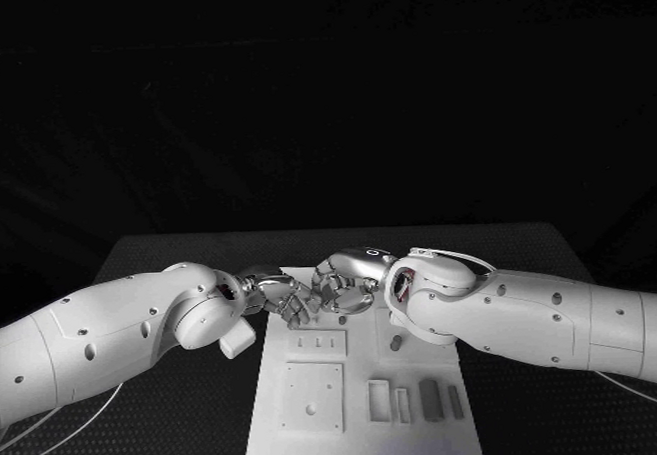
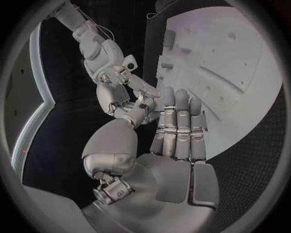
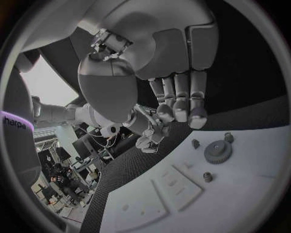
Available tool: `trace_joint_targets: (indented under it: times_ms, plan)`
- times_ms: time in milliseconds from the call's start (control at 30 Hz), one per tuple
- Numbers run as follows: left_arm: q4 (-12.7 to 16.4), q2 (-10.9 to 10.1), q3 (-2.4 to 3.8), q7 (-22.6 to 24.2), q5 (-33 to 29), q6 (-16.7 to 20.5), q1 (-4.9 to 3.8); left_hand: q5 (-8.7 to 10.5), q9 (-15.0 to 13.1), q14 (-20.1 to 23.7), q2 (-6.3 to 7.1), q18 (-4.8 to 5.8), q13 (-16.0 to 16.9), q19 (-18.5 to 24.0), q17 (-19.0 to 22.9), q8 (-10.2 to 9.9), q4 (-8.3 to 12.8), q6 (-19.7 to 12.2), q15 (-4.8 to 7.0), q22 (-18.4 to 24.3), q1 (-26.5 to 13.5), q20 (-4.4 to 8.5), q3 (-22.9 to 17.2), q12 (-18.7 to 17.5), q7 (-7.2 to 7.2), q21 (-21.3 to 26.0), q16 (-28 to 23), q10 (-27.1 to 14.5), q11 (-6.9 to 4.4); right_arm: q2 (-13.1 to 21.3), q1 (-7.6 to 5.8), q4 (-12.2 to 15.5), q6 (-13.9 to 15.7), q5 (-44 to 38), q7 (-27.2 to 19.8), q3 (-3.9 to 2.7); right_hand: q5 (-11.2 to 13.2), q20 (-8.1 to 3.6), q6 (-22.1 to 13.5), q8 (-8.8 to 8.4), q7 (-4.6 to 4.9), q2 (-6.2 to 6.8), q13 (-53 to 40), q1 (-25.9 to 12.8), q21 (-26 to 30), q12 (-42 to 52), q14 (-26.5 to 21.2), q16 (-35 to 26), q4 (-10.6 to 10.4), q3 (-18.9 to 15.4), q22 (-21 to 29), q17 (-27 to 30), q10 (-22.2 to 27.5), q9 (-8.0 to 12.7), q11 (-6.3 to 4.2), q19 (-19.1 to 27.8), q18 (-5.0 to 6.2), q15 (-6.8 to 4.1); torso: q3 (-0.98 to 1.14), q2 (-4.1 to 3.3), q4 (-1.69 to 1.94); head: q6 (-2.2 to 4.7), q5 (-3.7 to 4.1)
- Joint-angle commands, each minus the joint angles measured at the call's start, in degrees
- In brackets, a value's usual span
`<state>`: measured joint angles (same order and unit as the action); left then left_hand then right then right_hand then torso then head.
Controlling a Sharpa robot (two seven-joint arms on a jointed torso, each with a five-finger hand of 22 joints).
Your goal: Assemble the parts on the task board
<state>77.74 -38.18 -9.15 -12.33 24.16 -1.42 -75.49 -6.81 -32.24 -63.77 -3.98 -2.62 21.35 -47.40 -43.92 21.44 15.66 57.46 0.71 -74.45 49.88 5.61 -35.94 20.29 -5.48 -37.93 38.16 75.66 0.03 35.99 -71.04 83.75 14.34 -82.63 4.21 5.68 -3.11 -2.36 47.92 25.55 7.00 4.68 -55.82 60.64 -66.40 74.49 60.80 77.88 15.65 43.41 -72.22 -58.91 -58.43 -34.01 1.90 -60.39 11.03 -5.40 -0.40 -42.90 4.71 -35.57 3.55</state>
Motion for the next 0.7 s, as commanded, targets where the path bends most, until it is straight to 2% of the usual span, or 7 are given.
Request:
trace_joint_targets:
  times_ms: [33, 100, 133, 200, 333, 467, 700]
  plan:
    - [0.01, 0.04, 0.04, 0.51, 0.14, -0.57, -0.04, -0.35, -0.15, 0.49, -1.09, 0.76, 0.08, 0.48, 0.1, -0.25, 0.03, 0.63, -0.1, 0.08, -0.26, 0.66, -0.48, -0.33, 0.02, -0.36, 0.08, -0.08, 0.44, 0.02, 0.04, 0.11, -0.22, 0.15, -0.43, -0.02, 0.24, -0.26, 11.05, -0.05, -2.29, 0.57, -0.07, -0.17, -0.26, -0.18, 0.95, -0.3, -0.01, 0.35, 0.06, -0.06, 4.7, 0.09, -3.16, -0.09, 3.97, -1.52, -0.01, 0.0, 0.03, 0.04, 0.04]
    - [0.0, 0.0, 0.04, 0.55, -0.05, -0.41, -0.04, -0.49, -0.21, 0.53, -1.34, 0.79, 0.1, 0.54, 0.12, -0.28, 0.09, 0.65, -0.12, 0.08, -0.56, 0.63, -0.62, -0.35, 0.01, -0.38, 0.08, -0.08, 0.45, 0.01, 0.04, 0.11, -0.33, 0.17, -0.44, -0.02, 0.24, -0.26, 11.05, -0.05, -2.29, 0.57, -0.07, -0.17, -0.26, -0.18, 0.95, -0.3, -0.01, 0.36, 0.06, -0.06, 4.69, 0.09, -3.16, -0.09, 3.97, -1.52, -0.01, 0.0, 0.05, 0.02, 0.06]
    - [-0.01, -0.01, 0.04, 0.57, -0.1, -0.32, -0.04, -0.69, -0.3, 0.61, -2.04, 0.83, 0.12, 0.7, 0.16, -0.41, 0.16, 0.62, -0.18, 0.1, -1.49, 0.59, -0.8, -0.42, -0.03, -0.39, 0.08, -0.14, 0.48, 0.01, 0.05, 0.13, -0.39, 0.2, -0.45, -0.02, 0.24, -0.27, 11.05, -0.05, -2.29, 0.57, -0.07, -0.17, -0.26, -0.18, 0.96, -0.3, -0.01, 0.37, 0.06, -0.06, 4.69, 0.08, -3.16, -0.09, 3.97, -1.52, -0.01, -0.01, 0.03, 0.04, 0.06]
    - [-0.03, -0.04, 0.04, 0.72, -0.16, -0.26, -0.04, 2.24, -0.65, 0.62, -1.62, 0.78, 0.27, 0.72, 0.34, -0.79, 0.03, 0.82, -0.18, 0.24, -3.14, 0.64, -5.23, -0.55, 0.01, -0.59, 0.19, -0.09, 0.45, -0.02, 0.06, 0.16, -0.46, 0.3, -0.48, -0.02, 0.24, -0.27, 11.06, -0.06, -2.29, 0.58, -0.08, -0.18, -0.26, -0.18, 0.96, -0.3, -0.01, 0.37, 0.06, -0.07, 4.69, 0.08, -3.16, -0.1, 3.97, -1.52, -0.01, -0.02, 0.01, 0.01, 0.05]
    - [-0.05, -0.05, 0.04, 0.92, -0.44, 0.02, -0.03, 2.58, -0.86, 0.6, -1.87, 0.8, 0.37, 0.72, 0.37, -0.86, 0.17, 0.92, -0.15, 0.2, -4.07, 0.61, -5.85, -0.54, 0.01, -0.79, 0.29, -0.01, 0.45, -0.11, 0.17, 0.18, -0.56, 0.36, -0.46, -0.02, 0.24, -0.27, 11.06, -0.07, -2.29, 0.58, -0.08, -0.19, -0.27, -0.18, 0.97, -0.3, 0.0, 0.4, 0.06, -0.07, 4.68, 0.07, -3.16, -0.11, 3.97, -1.52, -0.02, -0.02, -0.01, -0.07, 0.01]
    - [-0.08, -0.03, 0.04, 1.06, -0.73, 0.68, -0.03, 2.66, -1.19, 0.61, -2.84, 0.81, 0.52, 0.85, 0.39, -0.96, 0.51, 1.07, -0.14, 0.18, -5.75, 0.61, -6.38, -0.53, 0.05, -0.99, 0.45, 0.05, 0.42, -0.13, 0.28, 0.2, -0.7, 0.39, -0.34, -0.02, 0.24, -0.27, 11.06, -0.08, -2.28, 0.6, -0.09, -0.22, -0.27, -0.18, 0.98, -0.3, 0.0, 0.42, 0.07, -0.07, 4.68, 0.05, -3.16, -0.12, 3.97, -1.52, -0.03, 0.01, 0.06, -0.15, 0.03]
    - [-0.12, -0.16, 0.03, 0.84, -0.49, 1.48, -0.03, 2.3, -1.44, 0.53, -3.17, 0.8, 0.64, 1.01, 0.35, -0.9, 0.86, 1.33, -0.07, 0.16, -6.36, 0.66, -6.85, -0.46, 0.18, -1.09, 0.63, 0.21, 0.33, 0.18, 0.5, 0.36, -0.71, 0.62, -0.16, -0.02, 0.08, -0.27, 11.1, -0.13, -2.28, 0.73, -0.1, -0.32, -0.25, -0.2, 1.01, -0.34, -0.01, 0.57, 0.1, -0.08, 4.66, -0.01, -3.14, -0.15, 3.97, -1.5, 0.0, 0.01, 0.02, -0.21, -0.06]
